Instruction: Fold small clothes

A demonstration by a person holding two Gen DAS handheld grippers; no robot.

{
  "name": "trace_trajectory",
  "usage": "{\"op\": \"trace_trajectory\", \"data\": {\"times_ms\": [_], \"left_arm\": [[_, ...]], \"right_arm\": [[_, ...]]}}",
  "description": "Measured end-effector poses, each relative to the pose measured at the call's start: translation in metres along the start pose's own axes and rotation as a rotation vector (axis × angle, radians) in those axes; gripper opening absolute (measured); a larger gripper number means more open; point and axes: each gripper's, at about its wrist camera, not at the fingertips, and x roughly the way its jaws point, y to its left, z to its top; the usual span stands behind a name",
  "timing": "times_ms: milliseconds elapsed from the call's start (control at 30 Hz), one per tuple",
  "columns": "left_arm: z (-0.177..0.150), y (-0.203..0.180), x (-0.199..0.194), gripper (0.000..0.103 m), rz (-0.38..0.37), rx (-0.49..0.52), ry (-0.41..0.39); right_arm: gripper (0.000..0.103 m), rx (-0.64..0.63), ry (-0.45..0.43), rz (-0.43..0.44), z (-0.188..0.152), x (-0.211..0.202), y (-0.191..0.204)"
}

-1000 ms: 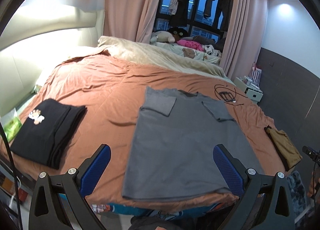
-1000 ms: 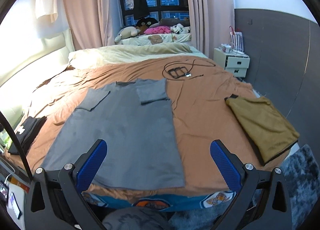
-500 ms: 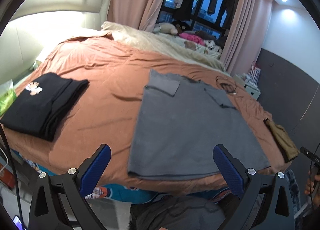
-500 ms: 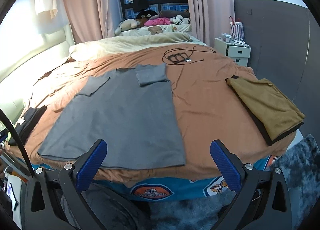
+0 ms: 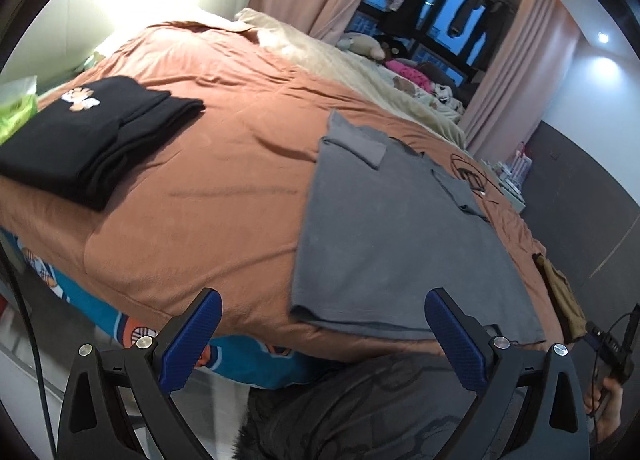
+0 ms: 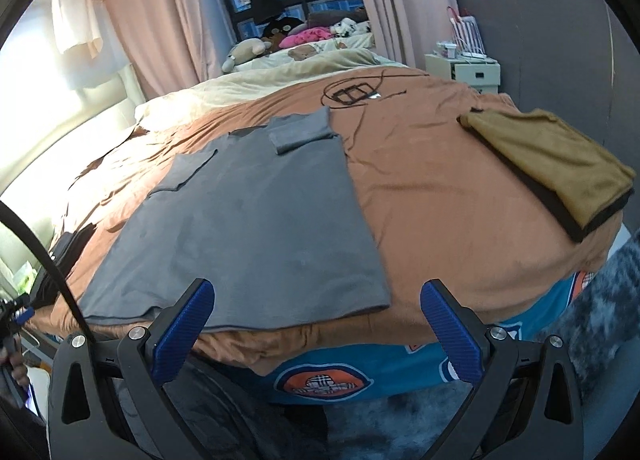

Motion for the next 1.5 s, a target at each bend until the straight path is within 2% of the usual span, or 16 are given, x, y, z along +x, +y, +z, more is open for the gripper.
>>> {"op": "trace_trajectory", "data": {"times_ms": [233,300,400,600,667,833,933,1233,1367,1433,1500], "left_arm": [[-0.004,0.012,0.022,0.095,0.043,-0.017,0.020],[-0.004,0.014,0.030,0.084,0.082,-0.004,0.022],[-0.005,0.019,0.044,0.076,0.101,-0.005,0.055],[-0.005,0.032,0.062,0.073,0.122,-0.020,0.094],[-0.003,0.038,0.067,0.066,0.107,-0.044,0.104],[0.000,0.042,0.083,0.057,0.101,-0.046,0.149],[0.001,0.039,0.087,0.053,0.047,-0.057,0.171],[0.001,0.030,0.104,0.051,-0.012,-0.120,0.237],[-0.002,0.029,0.108,0.041,-0.007,-0.165,0.262],[-0.004,0.028,0.108,0.038,-0.034,-0.181,0.273],[-0.006,0.030,0.107,0.029,-0.035,-0.195,0.277]], "right_arm": [[0.103,0.075,0.013,-0.004,-0.005,0.023,-0.015],[0.101,0.094,0.020,0.007,-0.006,0.030,-0.017],[0.100,0.121,0.027,0.044,-0.011,0.039,-0.020],[0.097,0.141,0.071,0.051,-0.013,0.060,-0.023],[0.095,0.151,0.085,0.054,-0.012,0.066,-0.024],[0.077,0.193,0.116,0.081,-0.010,0.082,-0.029],[0.070,0.225,0.122,0.081,-0.006,0.089,-0.035],[0.068,0.331,0.107,0.064,0.005,0.096,-0.063],[0.068,0.361,0.107,0.050,0.003,0.097,-0.071],[0.068,0.388,0.106,0.050,0.001,0.096,-0.076],[0.068,0.416,0.109,0.069,-0.004,0.096,-0.079]]}}
